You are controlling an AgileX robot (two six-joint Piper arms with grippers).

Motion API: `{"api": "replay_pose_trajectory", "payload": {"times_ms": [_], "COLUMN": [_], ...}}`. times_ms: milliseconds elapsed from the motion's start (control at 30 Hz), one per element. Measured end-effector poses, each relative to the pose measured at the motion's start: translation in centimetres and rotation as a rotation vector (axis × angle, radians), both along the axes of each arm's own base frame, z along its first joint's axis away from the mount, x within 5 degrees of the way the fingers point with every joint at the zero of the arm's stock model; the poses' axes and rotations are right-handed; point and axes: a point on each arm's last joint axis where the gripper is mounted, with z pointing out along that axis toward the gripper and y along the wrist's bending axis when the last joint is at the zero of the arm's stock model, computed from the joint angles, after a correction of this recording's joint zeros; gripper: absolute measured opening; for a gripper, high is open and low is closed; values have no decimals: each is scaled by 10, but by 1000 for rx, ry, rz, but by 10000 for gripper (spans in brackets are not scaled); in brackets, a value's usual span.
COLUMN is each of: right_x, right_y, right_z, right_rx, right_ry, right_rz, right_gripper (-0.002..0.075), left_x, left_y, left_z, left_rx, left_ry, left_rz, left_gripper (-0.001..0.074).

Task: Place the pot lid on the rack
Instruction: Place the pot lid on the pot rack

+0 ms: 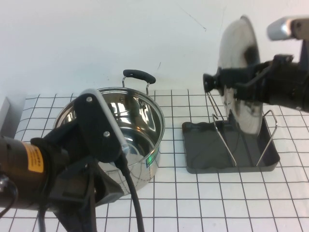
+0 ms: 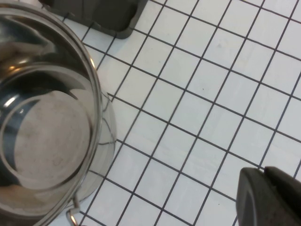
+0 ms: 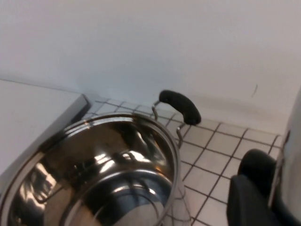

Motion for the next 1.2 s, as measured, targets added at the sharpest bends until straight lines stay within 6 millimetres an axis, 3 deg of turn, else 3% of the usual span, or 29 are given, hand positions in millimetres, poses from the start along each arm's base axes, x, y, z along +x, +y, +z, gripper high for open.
{"api": "replay_pose_trajectory", "payload": {"times_ms": [167,500,567,700,767,933,1200], "right_x": [15,22,22,22,22,17,-11], "right_y": [5,7,7,7,7,4,-8], "right_z": [-29,-46,-48,-48,-48,-38,15], "right_rx": [-40,-97,-105,-109,-111,-193,-226], "right_ry": [77,90,90,85,84,15,-185], "right_rz": [-7,14,18,20,21,41,46], "right_gripper": [111,126,192,430,503,562,569], "left_x": [1,2,2,1,1,1,1], "left_y": [-1,-2,-2,-3,-3,-4,3], "left_z": [-2,-1,-1,0,0,0,7], "left_rx": [-10,-30,-32,-43,-49,-63,-103], "left_ry": [-3,-17,-16,-9,-6,1,-46], "left_rz": [6,11,12,12,13,28,112], "left_gripper": [-1,-1,-1,-1,-1,-1,-1]}}
